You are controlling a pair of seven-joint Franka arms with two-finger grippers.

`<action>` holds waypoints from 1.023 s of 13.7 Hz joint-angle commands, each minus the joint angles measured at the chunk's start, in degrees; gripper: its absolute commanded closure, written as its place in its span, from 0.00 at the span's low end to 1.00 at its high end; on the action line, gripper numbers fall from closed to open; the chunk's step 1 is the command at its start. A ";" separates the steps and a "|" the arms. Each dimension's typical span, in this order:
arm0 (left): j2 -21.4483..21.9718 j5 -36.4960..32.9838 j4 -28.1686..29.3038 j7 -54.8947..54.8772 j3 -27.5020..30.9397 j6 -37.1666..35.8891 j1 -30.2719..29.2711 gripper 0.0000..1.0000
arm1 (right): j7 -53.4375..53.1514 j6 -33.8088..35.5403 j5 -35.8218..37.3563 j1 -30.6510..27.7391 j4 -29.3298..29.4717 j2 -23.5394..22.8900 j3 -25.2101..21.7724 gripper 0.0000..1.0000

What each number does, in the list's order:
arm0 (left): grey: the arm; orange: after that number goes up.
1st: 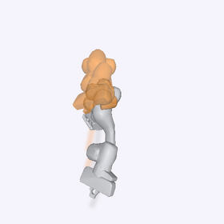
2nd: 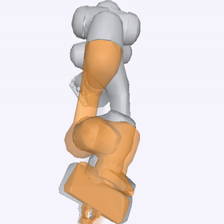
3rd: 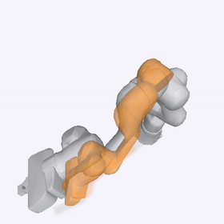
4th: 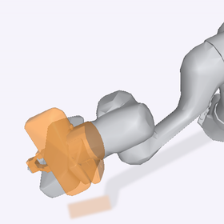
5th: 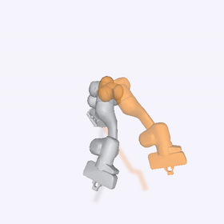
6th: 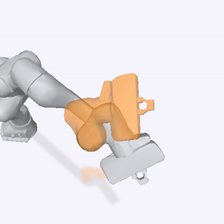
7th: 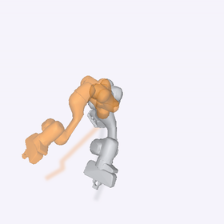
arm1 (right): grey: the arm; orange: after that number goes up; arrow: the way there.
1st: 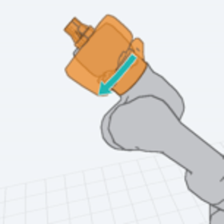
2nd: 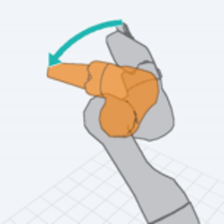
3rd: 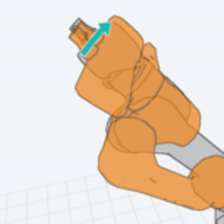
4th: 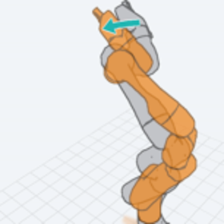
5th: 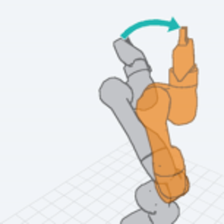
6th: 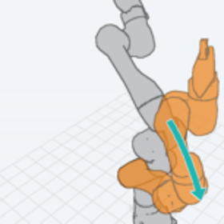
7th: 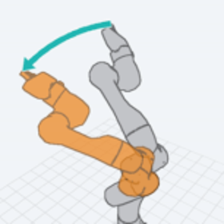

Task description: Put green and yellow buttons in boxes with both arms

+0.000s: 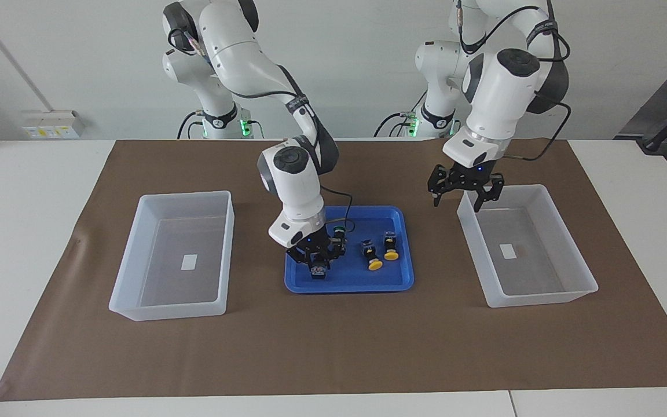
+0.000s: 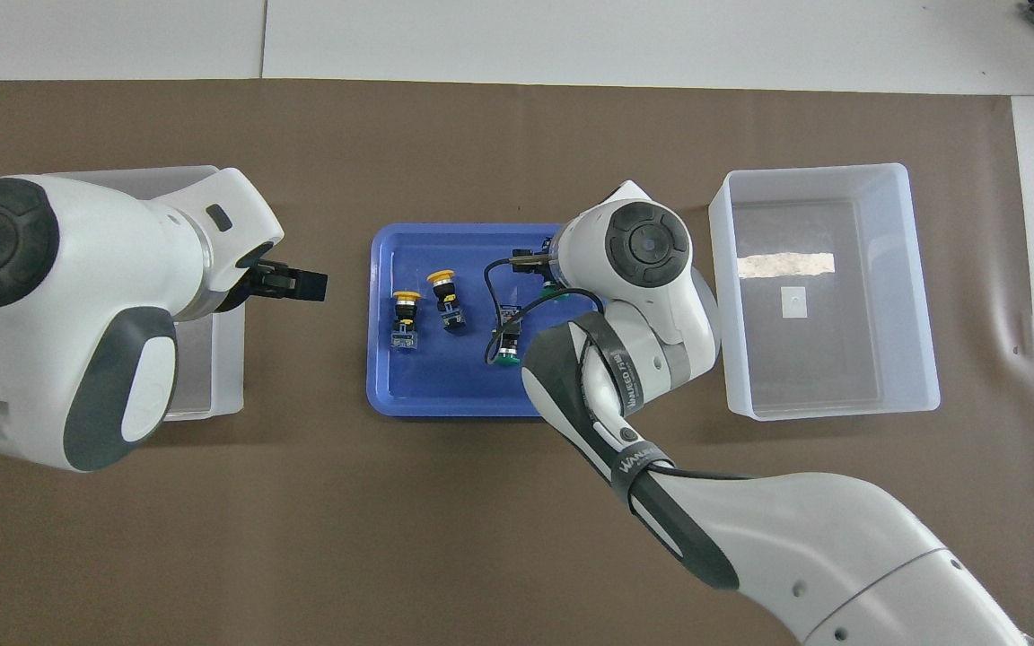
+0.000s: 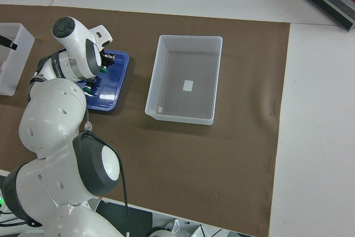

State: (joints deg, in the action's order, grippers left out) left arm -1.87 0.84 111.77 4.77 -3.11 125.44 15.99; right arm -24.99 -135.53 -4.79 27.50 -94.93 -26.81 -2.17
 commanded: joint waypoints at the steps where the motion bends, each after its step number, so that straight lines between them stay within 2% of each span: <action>1: -2.61 0.66 3.00 3.48 0.74 8.13 3.42 0.00 | 0.82 7.62 -3.03 -5.51 -1.48 8.94 0.59 1.00; 3: -2.44 0.66 5.90 4.46 0.74 11.40 4.31 0.00 | 4.22 10.89 -3.04 -10.52 -1.48 10.98 0.59 1.00; 5: -2.88 0.66 8.45 5.16 0.74 13.24 6.24 0.00 | 17.43 13.26 -3.12 -16.49 -1.57 11.25 0.68 1.00; 7: -4.28 0.66 10.65 7.26 0.82 16.75 8.69 0.00 | 28.90 13.54 -3.21 -19.93 -2.62 11.51 0.59 1.00; 10: -6.65 0.66 12.23 11.40 0.82 20.72 11.16 0.00 | 37.97 11.96 -3.04 -23.01 -7.18 12.65 0.41 1.00; 11: -7.70 0.66 12.33 11.58 0.82 21.42 11.34 0.06 | 41.91 10.30 -3.04 -24.33 -8.67 12.66 0.41 1.00; 12: -8.23 0.66 12.41 12.71 0.82 22.04 11.61 0.17 | 45.34 8.02 -3.04 -24.69 -10.86 12.66 0.41 1.00; 13: -9.20 0.66 12.42 13.68 0.82 22.74 12.22 0.23 | 47.29 5.13 -3.04 -24.95 -12.80 12.57 0.33 1.00; 14: -10.60 0.66 12.42 13.95 0.82 23.96 12.49 0.24 | 48.62 2.23 -3.04 -25.91 -14.99 12.05 0.33 1.00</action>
State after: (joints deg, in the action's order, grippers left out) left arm -10.89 0.89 123.45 17.46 -3.21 146.55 27.04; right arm 19.59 -128.32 -7.07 3.18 -104.80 -15.70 -2.45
